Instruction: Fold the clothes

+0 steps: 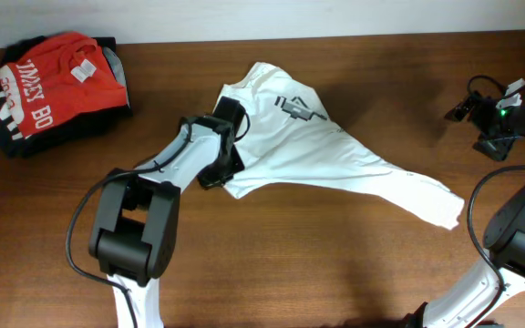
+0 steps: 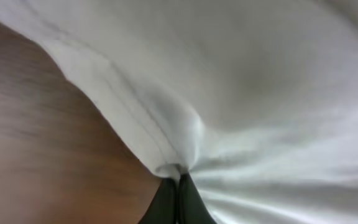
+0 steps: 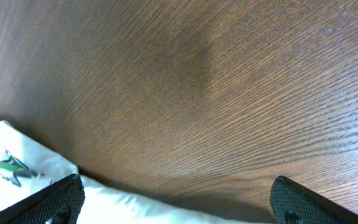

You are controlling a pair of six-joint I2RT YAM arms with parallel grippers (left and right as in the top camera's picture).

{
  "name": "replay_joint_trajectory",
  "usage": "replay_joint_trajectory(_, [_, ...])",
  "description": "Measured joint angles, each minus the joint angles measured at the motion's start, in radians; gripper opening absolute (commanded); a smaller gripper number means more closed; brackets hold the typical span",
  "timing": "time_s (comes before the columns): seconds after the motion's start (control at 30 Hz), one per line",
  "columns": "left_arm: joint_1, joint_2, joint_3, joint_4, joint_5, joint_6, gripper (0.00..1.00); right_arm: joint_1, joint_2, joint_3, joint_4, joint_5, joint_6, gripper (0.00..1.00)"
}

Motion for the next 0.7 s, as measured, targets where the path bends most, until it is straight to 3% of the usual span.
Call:
replay_joint_trajectory(0.17, [0.046, -0.024, 0.064, -0.125, -0.064, 0.000, 0.00, 0.000, 0.000, 0.000, 0.001, 0.000, 0.000, 0.99])
replay_joint_trajectory(0.37, [0.048, -0.235, 0.070, -0.195, -0.136, 0.000, 0.00, 0.000, 0.000, 0.000, 0.007, -0.045, 0.034, 0.99])
replay_joint_trajectory(0.53, [0.110, -0.375, 0.071, -0.229, -0.178, 0.000, 0.00, 0.017, 0.000, 0.000, -0.145, -0.193, 0.040, 0.99])
replay_joint_trajectory(0.7, [0.296, -0.471, 0.071, -0.245, -0.194, 0.000, 0.00, 0.211, -0.004, 0.000, -0.315, -0.223, -0.113, 0.99])
